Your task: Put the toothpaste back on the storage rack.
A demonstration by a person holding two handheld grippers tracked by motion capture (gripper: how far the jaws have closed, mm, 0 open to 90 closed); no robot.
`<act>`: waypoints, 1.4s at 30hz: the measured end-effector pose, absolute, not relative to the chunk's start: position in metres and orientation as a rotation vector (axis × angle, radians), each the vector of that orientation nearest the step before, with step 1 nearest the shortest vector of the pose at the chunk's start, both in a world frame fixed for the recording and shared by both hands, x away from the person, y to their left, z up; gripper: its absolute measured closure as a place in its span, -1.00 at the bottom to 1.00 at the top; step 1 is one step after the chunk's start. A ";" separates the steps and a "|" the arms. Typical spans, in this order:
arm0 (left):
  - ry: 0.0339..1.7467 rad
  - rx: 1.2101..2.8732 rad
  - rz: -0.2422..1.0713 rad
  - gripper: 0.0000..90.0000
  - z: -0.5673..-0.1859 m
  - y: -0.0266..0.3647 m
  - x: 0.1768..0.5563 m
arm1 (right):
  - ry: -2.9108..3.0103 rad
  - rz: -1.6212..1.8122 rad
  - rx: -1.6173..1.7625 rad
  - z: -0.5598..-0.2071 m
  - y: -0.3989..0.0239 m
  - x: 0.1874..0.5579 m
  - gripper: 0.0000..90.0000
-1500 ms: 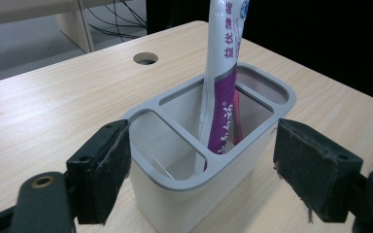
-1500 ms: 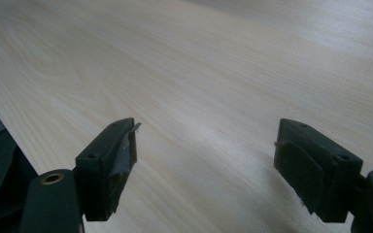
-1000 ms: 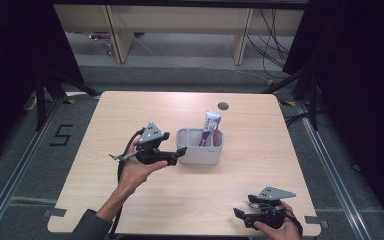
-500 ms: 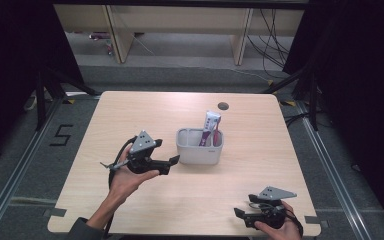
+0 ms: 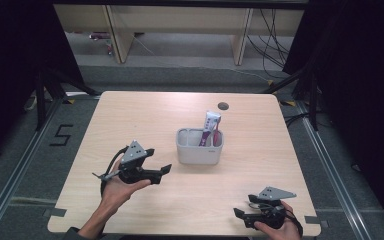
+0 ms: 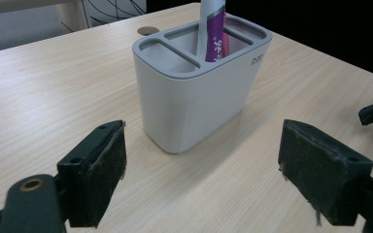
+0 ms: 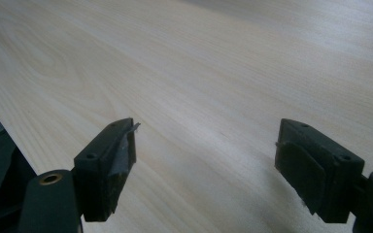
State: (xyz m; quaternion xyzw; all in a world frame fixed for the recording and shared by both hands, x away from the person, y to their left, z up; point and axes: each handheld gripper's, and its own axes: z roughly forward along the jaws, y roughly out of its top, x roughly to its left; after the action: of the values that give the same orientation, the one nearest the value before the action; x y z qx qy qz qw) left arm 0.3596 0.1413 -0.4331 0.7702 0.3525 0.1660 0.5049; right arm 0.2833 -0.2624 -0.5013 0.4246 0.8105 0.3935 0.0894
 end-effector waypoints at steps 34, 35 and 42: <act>0.856 1.929 0.377 -0.62 -0.465 0.169 0.328 | 2.415 1.180 1.271 -0.501 -0.261 0.283 -0.49; 0.857 1.934 0.381 -0.62 -0.466 0.169 0.326 | 2.416 1.179 1.271 -0.501 -0.261 0.283 -0.49; 0.839 1.952 0.363 -0.62 -0.472 0.170 0.318 | 2.416 1.177 1.243 -0.501 -0.261 0.283 -0.49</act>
State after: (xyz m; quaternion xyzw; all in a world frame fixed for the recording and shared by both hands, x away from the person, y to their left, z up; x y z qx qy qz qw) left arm 0.3176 0.1703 -0.4719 0.7976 0.3430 0.1484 0.4734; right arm 0.2833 -0.2613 -0.5010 0.4182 0.8126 0.3958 0.0902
